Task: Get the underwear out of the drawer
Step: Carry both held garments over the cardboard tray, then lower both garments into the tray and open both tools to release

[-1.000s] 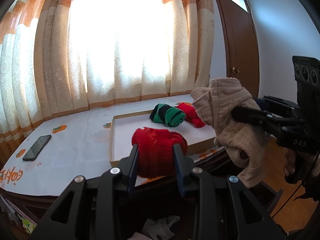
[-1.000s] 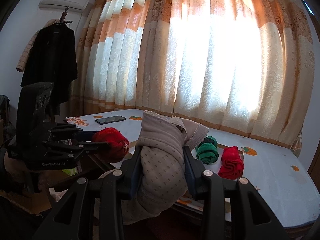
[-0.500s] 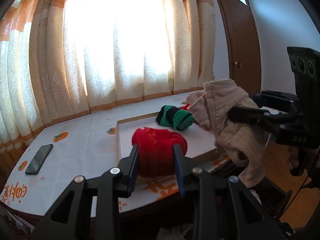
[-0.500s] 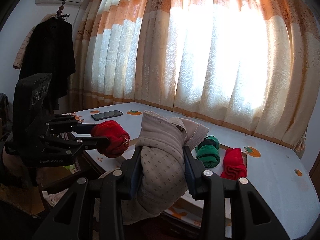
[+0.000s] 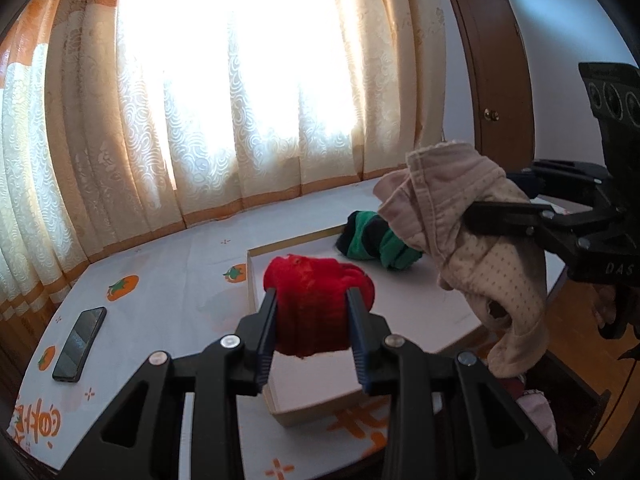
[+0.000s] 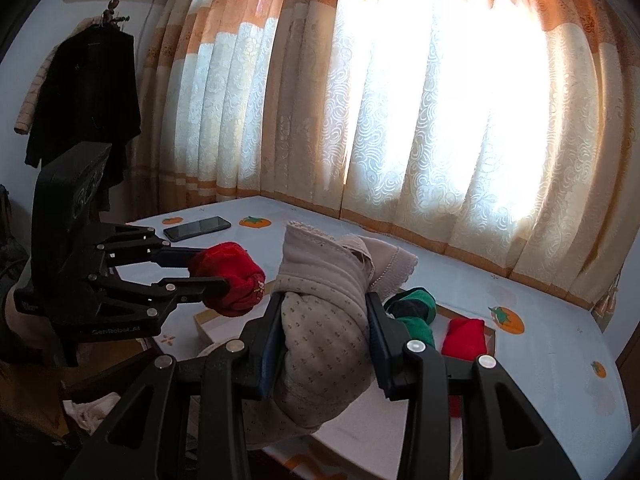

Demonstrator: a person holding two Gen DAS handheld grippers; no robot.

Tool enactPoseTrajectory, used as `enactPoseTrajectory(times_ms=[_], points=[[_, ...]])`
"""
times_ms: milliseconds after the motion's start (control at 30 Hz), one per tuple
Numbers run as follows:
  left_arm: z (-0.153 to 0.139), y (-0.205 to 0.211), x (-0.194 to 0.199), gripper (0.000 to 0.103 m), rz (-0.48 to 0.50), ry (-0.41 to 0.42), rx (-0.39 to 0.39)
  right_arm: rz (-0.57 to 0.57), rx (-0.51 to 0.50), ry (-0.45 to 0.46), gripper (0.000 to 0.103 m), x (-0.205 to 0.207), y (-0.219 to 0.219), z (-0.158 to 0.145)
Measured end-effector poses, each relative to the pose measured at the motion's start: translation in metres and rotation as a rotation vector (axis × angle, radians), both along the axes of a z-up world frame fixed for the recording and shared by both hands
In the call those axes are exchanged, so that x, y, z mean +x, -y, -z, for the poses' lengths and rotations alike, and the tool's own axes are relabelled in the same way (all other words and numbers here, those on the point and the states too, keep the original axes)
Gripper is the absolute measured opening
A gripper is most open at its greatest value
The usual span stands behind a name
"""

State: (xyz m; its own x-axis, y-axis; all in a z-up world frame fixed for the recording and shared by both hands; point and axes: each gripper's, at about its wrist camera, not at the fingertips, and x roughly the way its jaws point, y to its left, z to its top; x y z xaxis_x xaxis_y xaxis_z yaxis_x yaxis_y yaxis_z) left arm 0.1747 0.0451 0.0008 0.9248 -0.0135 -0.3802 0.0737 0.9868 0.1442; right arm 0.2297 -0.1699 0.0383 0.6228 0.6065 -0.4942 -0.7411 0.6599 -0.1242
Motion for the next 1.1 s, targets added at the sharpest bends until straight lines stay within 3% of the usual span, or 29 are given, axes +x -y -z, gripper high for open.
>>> enactPoseTrajectory(times_ms=[1100], points=[[0.015,-0.026,0.106,0.031,-0.001,-0.168,0.059,0.017,-0.206,-0.062,0.042,0.109,-0.065,0.034]])
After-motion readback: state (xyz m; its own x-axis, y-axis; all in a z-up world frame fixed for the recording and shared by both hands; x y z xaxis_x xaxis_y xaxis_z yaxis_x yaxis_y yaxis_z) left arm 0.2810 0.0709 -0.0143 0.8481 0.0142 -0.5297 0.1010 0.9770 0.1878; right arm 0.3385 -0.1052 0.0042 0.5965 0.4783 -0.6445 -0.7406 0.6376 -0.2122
